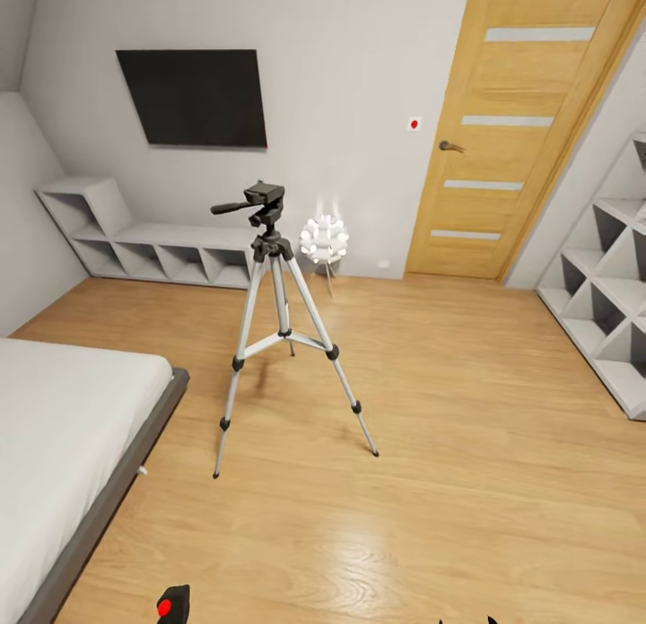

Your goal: Attach the digital camera to the camera tripod in the bedroom.

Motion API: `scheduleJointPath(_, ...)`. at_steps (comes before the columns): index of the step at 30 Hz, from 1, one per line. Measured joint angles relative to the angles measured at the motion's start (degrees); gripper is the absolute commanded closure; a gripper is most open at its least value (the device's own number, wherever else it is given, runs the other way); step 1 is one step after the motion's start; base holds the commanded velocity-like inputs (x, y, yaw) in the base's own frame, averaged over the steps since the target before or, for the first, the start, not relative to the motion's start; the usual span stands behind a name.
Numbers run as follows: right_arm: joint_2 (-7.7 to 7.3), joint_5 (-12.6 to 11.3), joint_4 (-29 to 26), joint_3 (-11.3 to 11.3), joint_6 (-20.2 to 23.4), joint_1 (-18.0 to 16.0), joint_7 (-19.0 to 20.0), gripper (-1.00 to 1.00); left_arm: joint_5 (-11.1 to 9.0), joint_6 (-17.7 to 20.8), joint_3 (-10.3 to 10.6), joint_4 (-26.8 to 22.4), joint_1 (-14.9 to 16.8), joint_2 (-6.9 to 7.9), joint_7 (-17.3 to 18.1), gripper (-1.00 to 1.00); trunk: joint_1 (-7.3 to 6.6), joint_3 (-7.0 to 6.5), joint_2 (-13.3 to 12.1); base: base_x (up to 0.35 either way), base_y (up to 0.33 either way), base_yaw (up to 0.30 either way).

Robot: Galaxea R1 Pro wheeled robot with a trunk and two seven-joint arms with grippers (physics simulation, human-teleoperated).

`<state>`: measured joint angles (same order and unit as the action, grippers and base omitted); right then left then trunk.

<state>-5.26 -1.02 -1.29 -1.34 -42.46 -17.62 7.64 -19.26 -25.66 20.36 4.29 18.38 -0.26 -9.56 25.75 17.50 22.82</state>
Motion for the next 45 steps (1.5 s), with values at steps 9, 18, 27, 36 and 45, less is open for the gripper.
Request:
scheduleJointPath(9,0.0,0.0,0.0,0.0,0.0,0.0,0.0,-1.0,0.01,0.04,0.0,-0.04,-0.01,-0.37,0.03,1.0,0.0,-0.83,0.0,0.0,0.0,0.0)
scheduleJointPath(18,0.0,0.0,0.0,0.01,0.0,0.0,0.0,-1.0,0.0,0.04,-0.01,-0.04,-0.02,-0.39,0.03,1.0,0.0,-1.66,0.0,0.0,0.0,0.0)
scheduleJointPath(27,0.0,0.0,0.0,0.0,0.0,0.0,0.04,-1.0,0.0,0.04,-0.02,-0.04,-0.02,-0.39,0.03,1.0,0.0,-2.49,-0.01,0.0,0.0,0.0)
scheduleJointPath(36,0.0,0.0,0.0,0.0,0.0,0.0,0.04,-1.0,-0.02,0.15,-0.06,0.0,0.0,0.07,0.14,1.0,0.0,-3.32,-0.01,0.0,0.0,0.0)
scheduleJointPath(45,0.0,0.0,0.0,0.0,0.0,0.0,0.05,-1.0,0.11,0.18,0.07,0.0,0.0,1.4,0.32,1.0,0.0,-4.15,-0.01,0.0,0.0,0.0)
